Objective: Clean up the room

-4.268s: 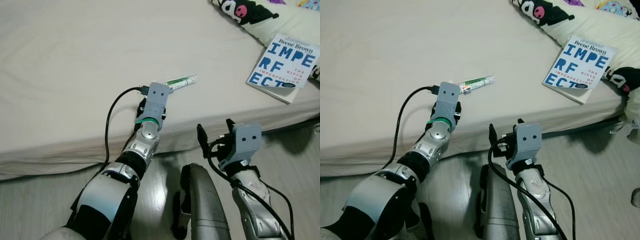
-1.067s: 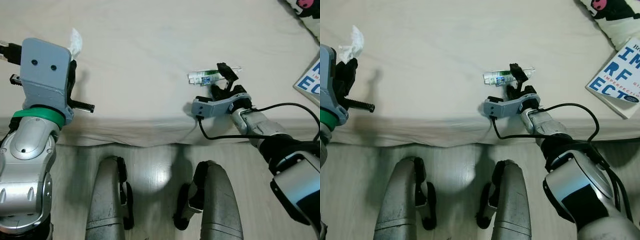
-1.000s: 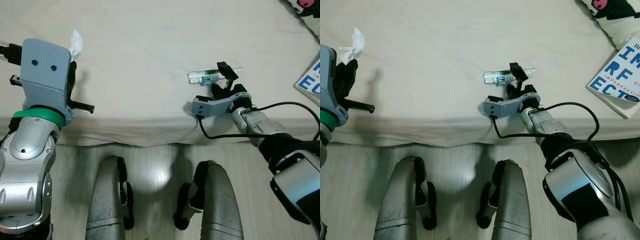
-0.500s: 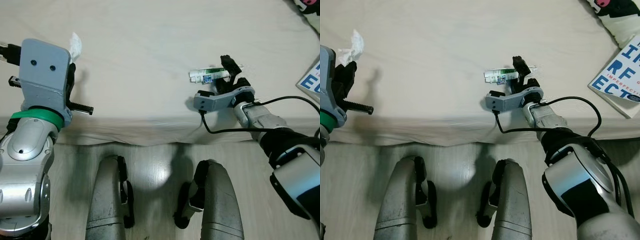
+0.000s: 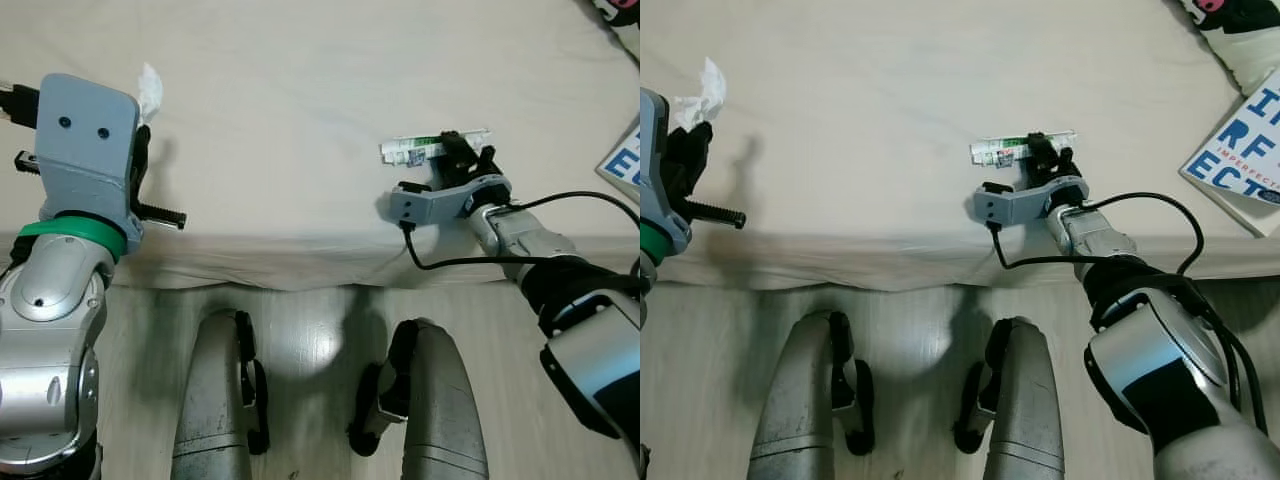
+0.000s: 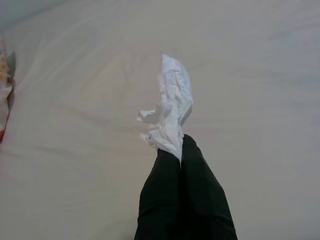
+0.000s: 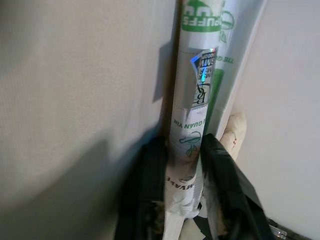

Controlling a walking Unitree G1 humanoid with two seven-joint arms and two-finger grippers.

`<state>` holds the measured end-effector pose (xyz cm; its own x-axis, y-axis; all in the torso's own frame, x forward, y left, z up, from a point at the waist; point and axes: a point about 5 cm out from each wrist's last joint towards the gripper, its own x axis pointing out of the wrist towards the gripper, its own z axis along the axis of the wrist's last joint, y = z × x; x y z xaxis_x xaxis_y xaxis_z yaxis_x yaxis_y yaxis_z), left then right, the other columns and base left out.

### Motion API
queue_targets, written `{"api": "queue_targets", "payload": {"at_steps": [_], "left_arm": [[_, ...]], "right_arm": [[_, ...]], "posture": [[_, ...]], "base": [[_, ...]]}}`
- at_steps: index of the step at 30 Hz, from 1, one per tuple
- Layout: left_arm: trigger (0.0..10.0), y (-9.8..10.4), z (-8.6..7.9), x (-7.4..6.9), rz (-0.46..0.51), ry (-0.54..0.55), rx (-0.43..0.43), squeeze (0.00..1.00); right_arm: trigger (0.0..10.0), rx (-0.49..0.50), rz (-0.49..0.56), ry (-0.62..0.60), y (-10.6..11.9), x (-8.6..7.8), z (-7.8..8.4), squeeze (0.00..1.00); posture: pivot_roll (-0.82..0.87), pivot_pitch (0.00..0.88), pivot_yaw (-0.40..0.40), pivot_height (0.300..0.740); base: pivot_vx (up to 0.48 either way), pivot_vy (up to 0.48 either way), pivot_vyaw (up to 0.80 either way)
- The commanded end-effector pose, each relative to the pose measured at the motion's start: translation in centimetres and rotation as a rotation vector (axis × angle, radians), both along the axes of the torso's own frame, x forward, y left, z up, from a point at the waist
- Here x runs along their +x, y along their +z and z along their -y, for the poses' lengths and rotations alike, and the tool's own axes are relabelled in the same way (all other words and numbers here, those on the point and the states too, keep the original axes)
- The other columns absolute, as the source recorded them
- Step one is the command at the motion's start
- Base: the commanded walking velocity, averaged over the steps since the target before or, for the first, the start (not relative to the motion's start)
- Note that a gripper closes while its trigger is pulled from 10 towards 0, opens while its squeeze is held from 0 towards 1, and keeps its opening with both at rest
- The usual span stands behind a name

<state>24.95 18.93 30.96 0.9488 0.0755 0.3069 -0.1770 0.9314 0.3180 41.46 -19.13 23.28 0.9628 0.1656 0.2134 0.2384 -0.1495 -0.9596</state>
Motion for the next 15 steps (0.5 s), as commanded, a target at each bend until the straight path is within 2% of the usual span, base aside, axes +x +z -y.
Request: {"api": "queue_targets", "payload": {"at_steps": [1, 5, 9, 11, 13, 15], "left_arm": [[10.0, 0.1, -0.1, -0.5, 0.009, 0.007, 0.005, 0.00], [10.0, 0.0, -0.1, -0.2, 0.009, 0.010, 0.001, 0.00], [10.0, -0.2, 0.2, 0.2, 0.020, 0.007, 0.002, 0.00], [10.0, -0.5, 0.7, 0.7, 0.033, -0.008, 0.009, 0.00], [10.0, -0.5, 0.7, 0.7, 0.033, -0.008, 0.009, 0.00], [10.0, -1.1, 1.5, 1.2, 0.024, -0.049, -0.008, 0.00]], "right_arm": [[0.0, -0.007, -0.074, -0.046, -2.1, -0.5, 1.2, 0.00], [0.0, 0.006, -0.080, -0.052, -2.2, -0.5, 1.3, 0.00], [0.0, 0.024, -0.069, -0.046, -2.0, -0.5, 1.3, 0.00], [0.0, 0.099, -0.033, -0.030, -1.4, -0.4, 1.1, 0.00], [0.0, 0.099, -0.033, -0.030, -1.4, -0.4, 1.1, 0.00], [0.0, 0.315, 0.012, 0.002, -0.2, -0.3, 0.7, 0.00]], "posture": [[0.35, 0.673, 0.014, 0.580], [0.34, 0.658, 0.008, 0.580], [0.32, 0.608, -0.016, 0.580], [0.29, 0.559, -0.036, 0.580], [0.29, 0.559, -0.036, 0.580], [0.25, 0.473, -0.060, 0.580]], "base": [[0.000, 0.000, 0.00], [0.000, 0.000, 0.00], [0.000, 0.000, 0.00], [0.000, 0.000, 0.00], [0.000, 0.000, 0.00], [0.000, 0.000, 0.00]]}}
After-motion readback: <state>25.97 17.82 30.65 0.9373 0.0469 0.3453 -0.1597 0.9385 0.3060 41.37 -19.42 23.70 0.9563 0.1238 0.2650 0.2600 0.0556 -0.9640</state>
